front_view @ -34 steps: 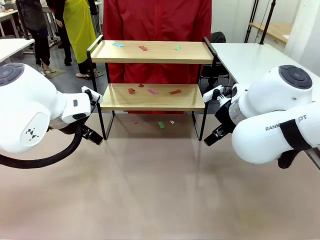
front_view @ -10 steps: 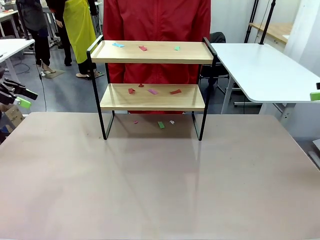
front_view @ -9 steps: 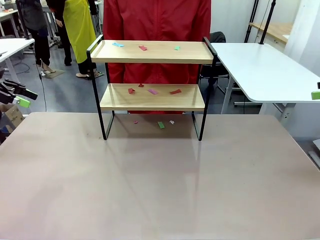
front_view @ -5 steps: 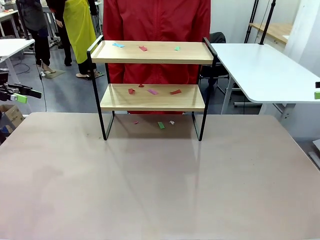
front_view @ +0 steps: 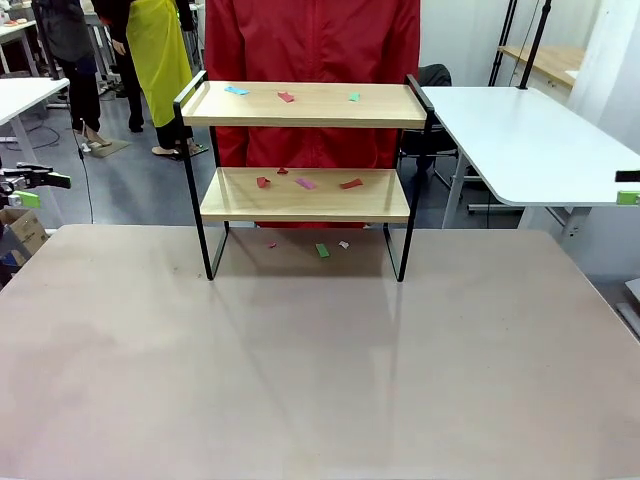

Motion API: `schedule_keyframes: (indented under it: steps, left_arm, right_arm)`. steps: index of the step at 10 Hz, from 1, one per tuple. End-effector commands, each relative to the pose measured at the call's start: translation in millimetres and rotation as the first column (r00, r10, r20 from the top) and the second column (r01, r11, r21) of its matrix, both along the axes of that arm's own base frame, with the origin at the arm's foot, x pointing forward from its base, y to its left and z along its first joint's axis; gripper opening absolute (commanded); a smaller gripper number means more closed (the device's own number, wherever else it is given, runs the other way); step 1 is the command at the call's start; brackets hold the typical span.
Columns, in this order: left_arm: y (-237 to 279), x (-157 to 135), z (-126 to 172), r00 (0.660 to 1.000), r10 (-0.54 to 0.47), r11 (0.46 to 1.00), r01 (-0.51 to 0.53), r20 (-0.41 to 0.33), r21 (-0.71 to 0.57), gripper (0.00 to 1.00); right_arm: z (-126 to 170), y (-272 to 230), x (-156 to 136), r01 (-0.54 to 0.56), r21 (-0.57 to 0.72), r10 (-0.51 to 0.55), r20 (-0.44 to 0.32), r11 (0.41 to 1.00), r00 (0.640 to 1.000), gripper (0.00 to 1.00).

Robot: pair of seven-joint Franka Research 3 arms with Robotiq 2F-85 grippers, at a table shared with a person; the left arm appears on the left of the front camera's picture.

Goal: Clean the shelf.
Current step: Pick up the Duster handed by the human.

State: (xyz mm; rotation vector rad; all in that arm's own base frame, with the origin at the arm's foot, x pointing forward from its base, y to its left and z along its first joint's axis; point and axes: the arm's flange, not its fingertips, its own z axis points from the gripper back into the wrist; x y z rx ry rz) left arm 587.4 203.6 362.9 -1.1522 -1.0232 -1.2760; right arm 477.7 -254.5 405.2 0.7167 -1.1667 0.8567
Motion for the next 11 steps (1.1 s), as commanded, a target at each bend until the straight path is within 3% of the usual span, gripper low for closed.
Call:
schedule_keyframes:
  steps: [1,5,8,9,10,11]
  left_arm:
    - [-3,-7,-7,0.997,0.052,0.995,-0.048,0.049,-0.087,1.00]
    - [-2,-12,-17,0.989,0.126,0.986,-0.116,0.076,-0.120,1.00]
    - [-4,-8,-20,0.989,0.133,0.984,-0.124,0.064,-0.129,1.00]
    - [-5,-8,-19,0.990,0.130,0.983,-0.123,0.048,-0.134,1.00]
    - [1,-4,-22,0.993,0.107,0.988,-0.102,0.043,-0.116,1.00]
    - [1,-4,-22,0.993,0.107,0.988,-0.102,0.043,-0.116,1.00]
  right_arm:
    - [-9,-15,25,0.006,0.032,-0.008,0.076,0.999,0.997,1.00]
    - [-24,-20,32,0.052,0.044,-0.056,0.105,0.998,0.993,1.00]
    - [-24,-21,33,0.065,0.047,-0.070,0.115,0.997,0.991,1.00]
    - [-23,-21,34,0.049,0.030,-0.051,0.082,0.998,0.995,1.00]
    - [-31,-25,28,0.055,0.046,-0.061,0.128,0.997,0.990,1.00]
    - [-31,-25,28,0.055,0.046,-0.061,0.128,0.997,0.990,1.00]
